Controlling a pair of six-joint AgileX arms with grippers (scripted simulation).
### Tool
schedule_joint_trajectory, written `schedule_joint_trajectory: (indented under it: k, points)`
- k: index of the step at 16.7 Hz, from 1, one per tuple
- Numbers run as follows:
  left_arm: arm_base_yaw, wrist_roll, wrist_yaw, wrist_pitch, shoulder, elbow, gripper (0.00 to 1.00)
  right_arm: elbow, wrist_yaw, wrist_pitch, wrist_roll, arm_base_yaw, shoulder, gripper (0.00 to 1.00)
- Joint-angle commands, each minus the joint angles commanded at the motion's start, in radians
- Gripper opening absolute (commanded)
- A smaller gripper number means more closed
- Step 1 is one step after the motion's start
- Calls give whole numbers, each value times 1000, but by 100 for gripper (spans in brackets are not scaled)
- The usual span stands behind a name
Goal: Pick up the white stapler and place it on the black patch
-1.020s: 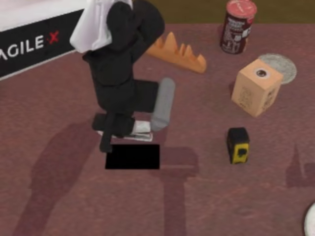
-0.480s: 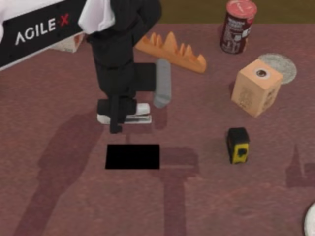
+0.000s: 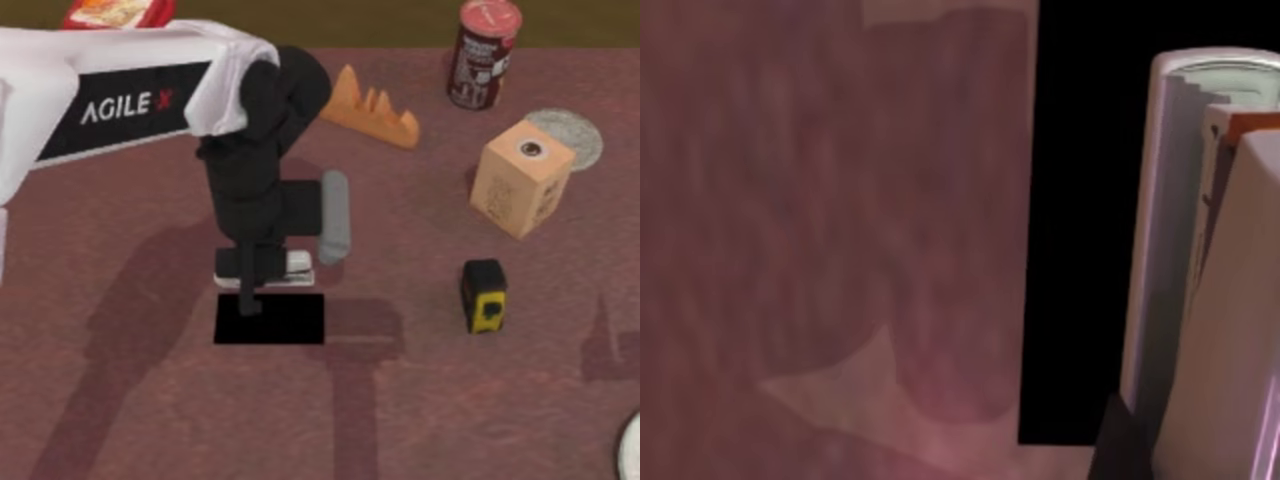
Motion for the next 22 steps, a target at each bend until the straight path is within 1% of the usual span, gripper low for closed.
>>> schedule_joint_trajectory:
  k: [3,7,20,21,22]
  points:
    - [0,-1,1,75,31,-66,0,0,0,0,0,0,0,100]
    - [1,-2,1,79,33,-69,0,0,0,0,0,0,0,100]
    - [1,-2,1,79,33,-69,98,0,0,0,0,0,0,100]
    - [1,-2,1,79,33,-69,100,0,0,0,0,0,0,100]
    - [1,-2,1,79,33,-69,100,0,0,0,0,0,0,100]
